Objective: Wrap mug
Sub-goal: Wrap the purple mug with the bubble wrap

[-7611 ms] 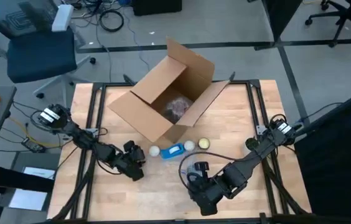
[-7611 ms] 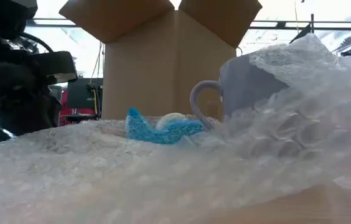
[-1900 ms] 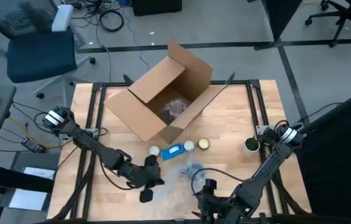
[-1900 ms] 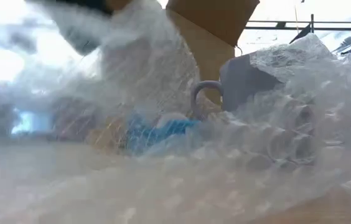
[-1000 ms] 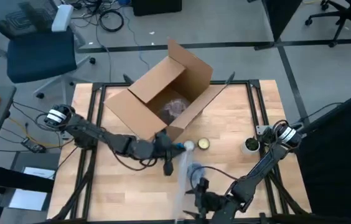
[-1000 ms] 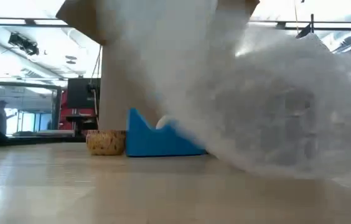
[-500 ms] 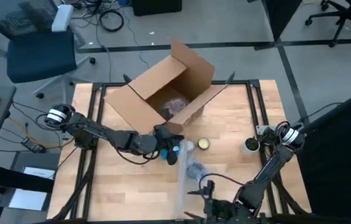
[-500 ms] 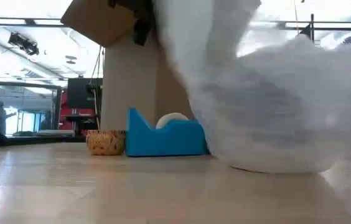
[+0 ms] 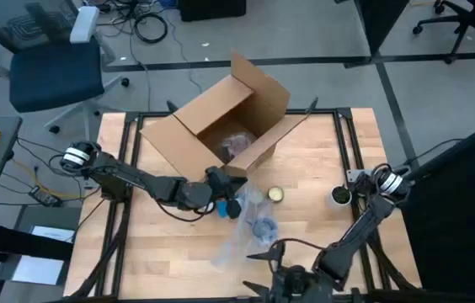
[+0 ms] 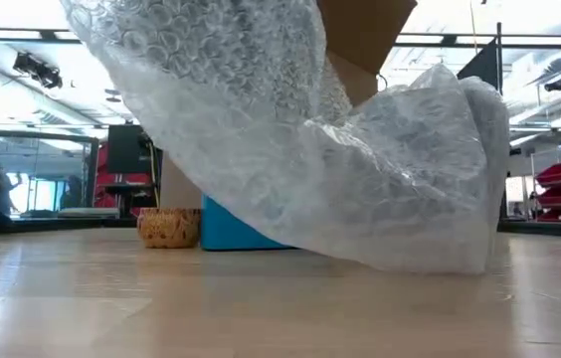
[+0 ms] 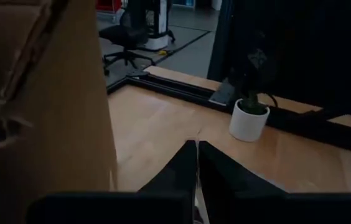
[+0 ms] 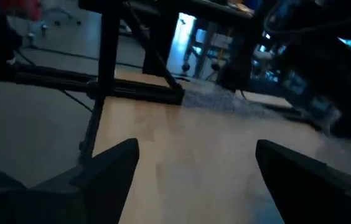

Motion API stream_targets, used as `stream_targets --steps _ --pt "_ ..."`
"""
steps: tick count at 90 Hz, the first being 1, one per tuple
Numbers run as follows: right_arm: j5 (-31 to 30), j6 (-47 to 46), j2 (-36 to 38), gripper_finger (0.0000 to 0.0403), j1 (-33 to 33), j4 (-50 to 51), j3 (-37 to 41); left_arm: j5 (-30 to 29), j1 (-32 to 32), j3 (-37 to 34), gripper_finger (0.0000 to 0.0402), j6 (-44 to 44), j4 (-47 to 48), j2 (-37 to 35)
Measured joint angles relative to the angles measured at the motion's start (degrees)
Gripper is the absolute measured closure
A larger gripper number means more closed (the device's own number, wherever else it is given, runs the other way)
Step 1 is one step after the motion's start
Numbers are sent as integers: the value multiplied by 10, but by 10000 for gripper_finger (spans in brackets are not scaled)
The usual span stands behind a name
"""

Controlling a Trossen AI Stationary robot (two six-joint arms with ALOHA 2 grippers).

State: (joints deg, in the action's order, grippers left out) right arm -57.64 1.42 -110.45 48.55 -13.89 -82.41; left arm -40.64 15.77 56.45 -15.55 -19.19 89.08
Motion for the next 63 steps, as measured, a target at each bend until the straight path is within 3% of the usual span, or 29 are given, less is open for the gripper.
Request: stream_targets --steps 16,38,51,63 --pt "165 30 0 97 -44 -55 0 2 0 -1 402 1 -32 0" --pt "208 36 0 97 -46 -66 0 85 11 -2 402 -1 -131 1" --pt "196 43 0 97 -26 -78 0 122 12 -2 402 -1 -157 1" --pt "78 61 0 97 -4 -75 0 153 16 -2 402 -1 -157 6"
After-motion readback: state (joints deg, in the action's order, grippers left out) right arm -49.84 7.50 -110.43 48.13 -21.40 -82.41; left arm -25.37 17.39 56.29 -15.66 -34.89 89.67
